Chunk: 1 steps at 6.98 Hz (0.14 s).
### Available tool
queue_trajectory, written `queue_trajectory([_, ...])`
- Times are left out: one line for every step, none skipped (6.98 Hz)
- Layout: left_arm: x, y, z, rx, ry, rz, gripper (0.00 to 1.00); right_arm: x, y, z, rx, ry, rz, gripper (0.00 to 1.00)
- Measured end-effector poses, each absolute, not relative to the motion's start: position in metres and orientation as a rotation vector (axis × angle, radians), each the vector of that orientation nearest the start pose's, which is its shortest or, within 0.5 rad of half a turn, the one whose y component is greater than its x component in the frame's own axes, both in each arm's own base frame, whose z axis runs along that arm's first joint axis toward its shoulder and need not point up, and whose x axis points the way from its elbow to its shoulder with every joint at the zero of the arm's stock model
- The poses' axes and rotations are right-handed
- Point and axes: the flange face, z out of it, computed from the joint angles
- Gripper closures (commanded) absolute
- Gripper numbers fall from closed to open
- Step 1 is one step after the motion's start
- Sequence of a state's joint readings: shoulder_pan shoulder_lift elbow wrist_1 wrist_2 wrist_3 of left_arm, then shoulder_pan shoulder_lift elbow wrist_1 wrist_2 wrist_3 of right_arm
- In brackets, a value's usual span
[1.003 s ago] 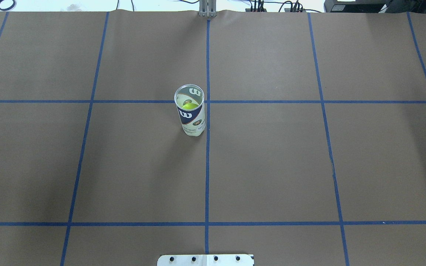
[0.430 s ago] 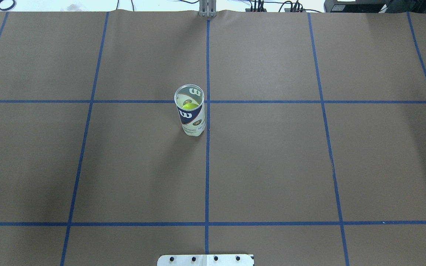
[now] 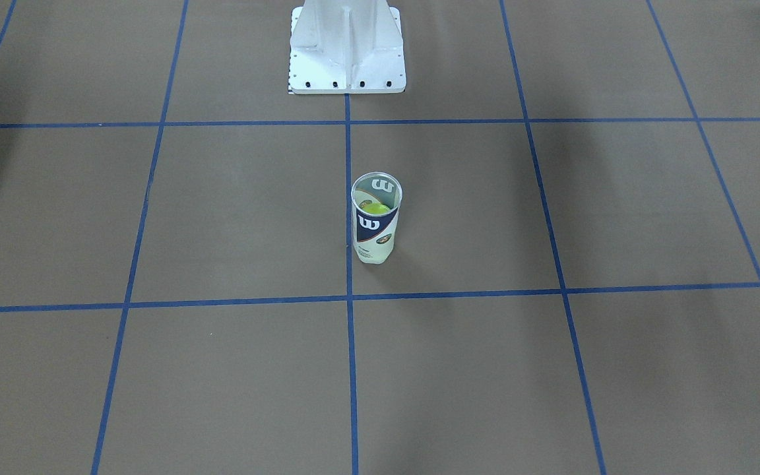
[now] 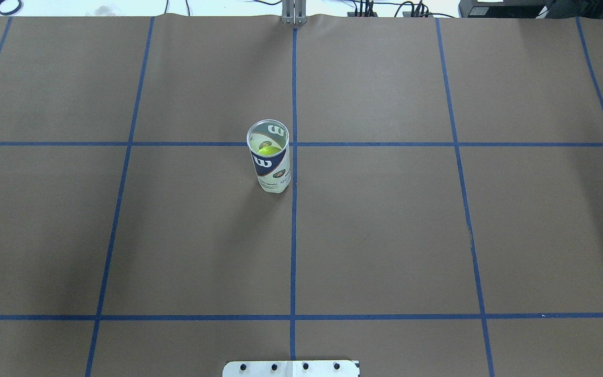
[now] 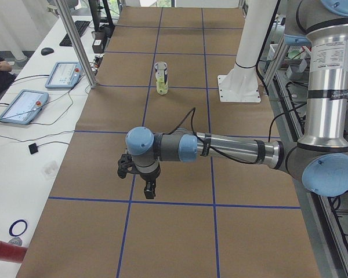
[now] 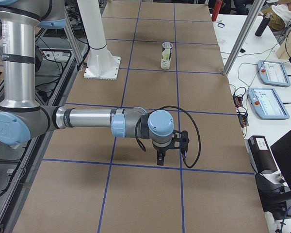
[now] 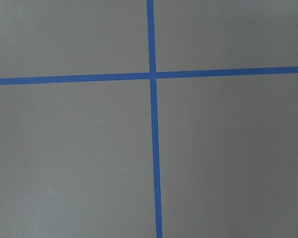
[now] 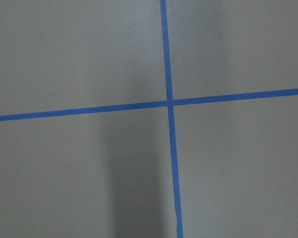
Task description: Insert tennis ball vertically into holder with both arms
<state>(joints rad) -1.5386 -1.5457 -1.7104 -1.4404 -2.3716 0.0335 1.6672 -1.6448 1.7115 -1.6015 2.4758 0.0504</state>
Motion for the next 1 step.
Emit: queue_trajectory([-0.0464,-0.4797,0.6133,-0.015,0.801,0.054,0.0,0.0992,-0.454,0.6183,0.054,-0.905,0.121,0.0])
